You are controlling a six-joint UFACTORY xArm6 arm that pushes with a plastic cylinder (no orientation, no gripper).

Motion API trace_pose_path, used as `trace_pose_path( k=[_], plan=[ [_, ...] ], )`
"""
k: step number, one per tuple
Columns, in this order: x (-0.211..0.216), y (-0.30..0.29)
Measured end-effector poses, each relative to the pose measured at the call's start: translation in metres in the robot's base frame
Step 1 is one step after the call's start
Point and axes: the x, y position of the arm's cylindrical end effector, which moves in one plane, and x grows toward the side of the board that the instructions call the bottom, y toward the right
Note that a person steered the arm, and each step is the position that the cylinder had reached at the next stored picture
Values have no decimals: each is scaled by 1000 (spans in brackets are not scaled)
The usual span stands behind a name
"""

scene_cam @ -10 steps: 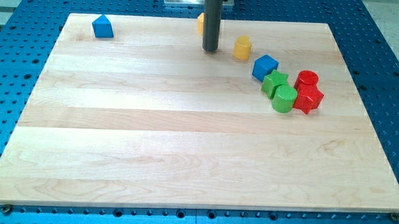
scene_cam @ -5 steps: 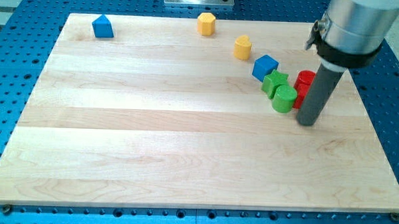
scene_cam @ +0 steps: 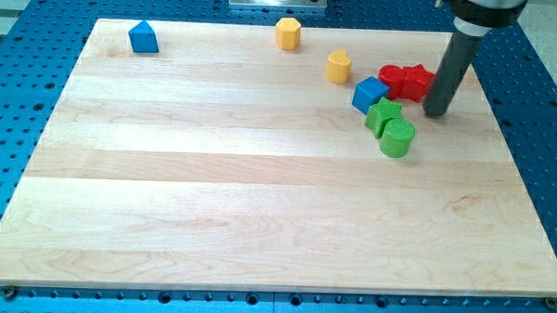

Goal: Separate the red star from the red circle

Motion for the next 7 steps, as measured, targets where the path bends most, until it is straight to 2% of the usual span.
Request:
trace_pose_path(
  k=[1, 2, 3, 6, 7],
  plan=[
    [-24, -21],
    [-80, -17],
    [-112, -14],
    [-108, -14],
    [-90, -20]
  ],
)
